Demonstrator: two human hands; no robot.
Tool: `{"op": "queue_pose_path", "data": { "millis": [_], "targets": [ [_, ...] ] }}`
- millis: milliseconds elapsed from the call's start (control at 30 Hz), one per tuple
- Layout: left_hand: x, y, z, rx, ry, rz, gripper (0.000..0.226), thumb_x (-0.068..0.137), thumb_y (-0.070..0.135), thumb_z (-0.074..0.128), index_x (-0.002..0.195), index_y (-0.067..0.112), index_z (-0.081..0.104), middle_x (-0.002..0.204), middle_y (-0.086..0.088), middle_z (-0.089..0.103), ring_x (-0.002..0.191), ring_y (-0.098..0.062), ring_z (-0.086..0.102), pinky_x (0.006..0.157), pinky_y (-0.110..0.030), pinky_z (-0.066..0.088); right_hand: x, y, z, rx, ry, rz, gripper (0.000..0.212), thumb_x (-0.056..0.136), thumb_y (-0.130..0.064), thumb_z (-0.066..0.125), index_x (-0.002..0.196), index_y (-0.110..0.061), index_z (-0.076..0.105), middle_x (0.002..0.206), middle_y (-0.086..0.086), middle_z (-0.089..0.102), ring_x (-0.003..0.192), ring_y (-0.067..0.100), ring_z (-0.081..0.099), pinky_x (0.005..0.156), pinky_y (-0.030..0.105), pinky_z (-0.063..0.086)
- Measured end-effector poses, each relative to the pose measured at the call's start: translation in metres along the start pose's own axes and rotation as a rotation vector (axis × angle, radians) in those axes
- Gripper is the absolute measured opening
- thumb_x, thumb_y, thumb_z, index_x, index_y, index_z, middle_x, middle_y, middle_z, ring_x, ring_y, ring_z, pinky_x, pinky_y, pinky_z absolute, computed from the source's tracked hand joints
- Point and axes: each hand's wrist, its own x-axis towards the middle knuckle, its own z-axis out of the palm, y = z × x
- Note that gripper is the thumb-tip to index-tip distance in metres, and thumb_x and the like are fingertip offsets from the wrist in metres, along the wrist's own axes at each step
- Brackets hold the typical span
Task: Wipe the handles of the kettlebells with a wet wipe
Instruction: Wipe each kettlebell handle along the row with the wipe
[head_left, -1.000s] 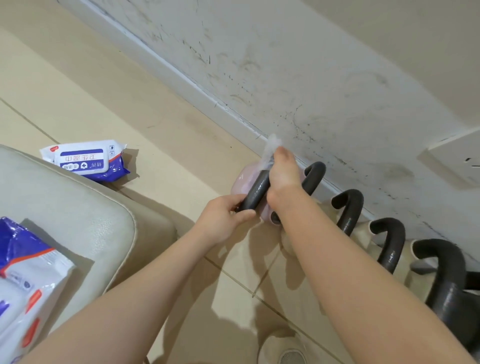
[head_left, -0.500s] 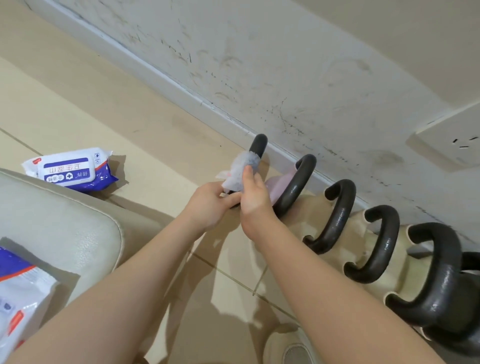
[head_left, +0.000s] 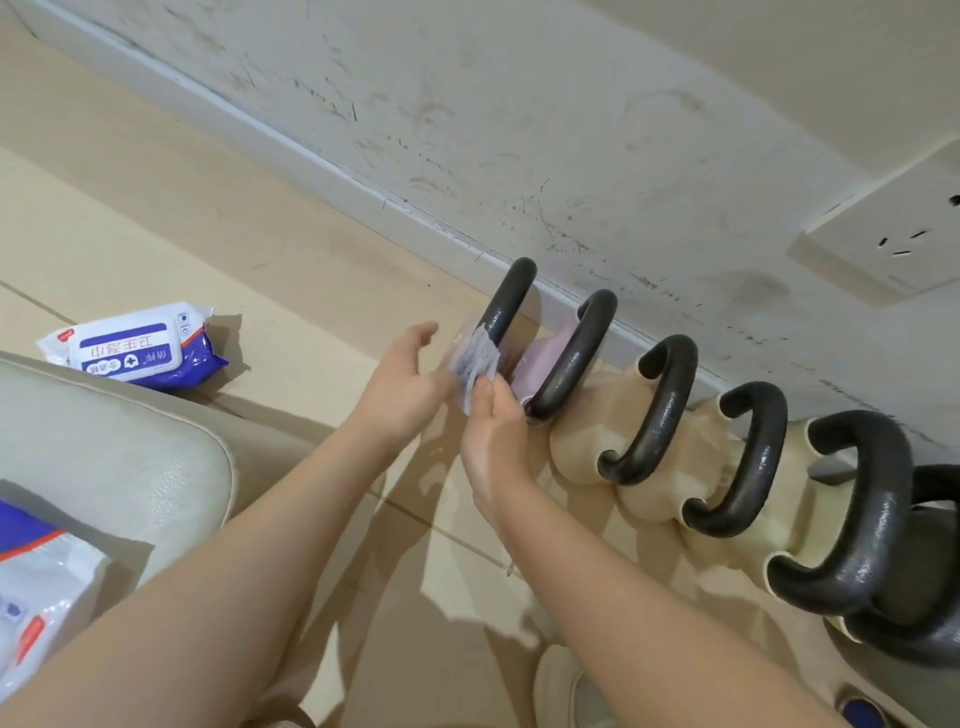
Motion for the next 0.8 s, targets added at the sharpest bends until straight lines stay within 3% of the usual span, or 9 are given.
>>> {"op": "queue_pose_path", "data": {
  "millis": [67,133,333,433,500,533,600,700,800],
  "targets": [
    [0.0,0.005,-0.008,-0.059,0.044,-0.013,0.067,0.069,0.022,0.053,0.135,0.02,0.043,0.135,0.001,0.045,0.123,-0.017,0.046,0.104,-0.029,0.034,0.004,-0.003,-0.013,-0.031,-0.071,0.041,0.027,0.1,-0.023,0.034,0.098,-0.014,0.059,0.093,0.015,0.063,0.088,0.021,0.055,0.084,0.032,0.045],
    [-0.004,0.013,-0.008,0.036,0.115,0.033,0.048,0.083,0.012,0.048,0.13,0.018,0.048,0.132,0.0,0.048,0.118,-0.013,0.046,0.093,-0.02,0.032,0.007,-0.013,-0.035,-0.078,-0.13,0.079,0.024,0.098,-0.024,0.037,0.091,-0.013,0.057,0.095,0.023,0.061,0.09,0.03,0.058,0.081,0.04,0.05],
    [-0.025,0.03,0.027,0.255,0.168,0.406,0.023,0.087,0.006,0.045,0.098,0.011,0.064,0.099,-0.001,0.06,0.08,-0.014,0.049,0.065,-0.014,0.034,0.003,-0.079,-0.127,0.079,0.081,-0.145,0.03,0.099,-0.024,0.034,0.079,-0.022,0.057,0.08,-0.002,0.058,0.079,0.013,0.054,0.083,0.033,0.044],
    [-0.025,0.026,0.055,0.342,0.054,0.362,0.019,0.089,0.014,0.049,0.101,0.013,0.063,0.1,-0.002,0.061,0.08,-0.014,0.048,0.071,-0.019,0.035,0.021,-0.086,-0.149,-0.407,0.204,-0.47,0.026,0.101,-0.024,0.031,0.086,-0.023,0.052,0.08,-0.004,0.053,0.075,0.008,0.049,0.072,0.029,0.038],
    [-0.023,0.019,0.069,0.402,0.01,0.283,0.023,0.089,0.02,0.05,0.109,0.014,0.059,0.11,-0.005,0.061,0.087,-0.018,0.054,0.08,-0.026,0.041,0.037,-0.077,-0.151,-0.796,-0.012,-0.565,0.03,0.1,-0.02,0.033,0.124,-0.017,0.051,0.123,0.005,0.057,0.113,0.016,0.051,0.097,0.031,0.037],
    [-0.021,0.016,0.073,0.43,0.001,0.261,0.027,0.088,0.023,0.052,0.113,0.014,0.057,0.111,-0.007,0.06,0.093,-0.022,0.056,0.085,-0.03,0.043,0.043,-0.066,-0.148,-0.989,-0.161,-0.581,0.039,0.099,-0.021,0.035,0.138,-0.014,0.04,0.143,0.005,0.043,0.132,0.019,0.037,0.109,0.03,0.024],
    [-0.018,0.013,0.078,0.478,0.007,0.266,0.031,0.086,0.026,0.055,0.114,0.012,0.055,0.109,-0.009,0.058,0.1,-0.027,0.056,0.088,-0.038,0.045,0.05,-0.047,-0.139,-1.264,-0.336,-0.695,0.051,0.099,-0.032,0.035,0.146,-0.014,0.027,0.155,0.001,0.023,0.144,0.017,0.014,0.114,0.025,0.002],
    [-0.014,0.016,0.081,0.547,-0.002,0.267,0.032,0.087,0.03,0.054,0.111,0.009,0.054,0.106,-0.012,0.058,0.1,-0.03,0.056,0.082,-0.038,0.045,0.055,-0.049,-0.135,-1.347,-0.414,-0.853,0.044,0.099,-0.033,0.028,0.14,-0.02,0.039,0.15,-0.002,0.035,0.143,0.015,0.017,0.114,0.026,-0.002],
    [-0.01,0.02,0.082,0.577,0.003,0.26,0.037,0.088,0.032,0.054,0.117,0.009,0.051,0.111,-0.01,0.061,0.102,-0.029,0.057,0.08,-0.035,0.043,0.072,-0.064,-0.138,-1.311,-0.362,-0.721,0.039,0.1,-0.018,0.032,0.136,-0.02,0.045,0.149,-0.003,0.037,0.143,0.014,0.017,0.114,0.028,0.008]
  ]
}}
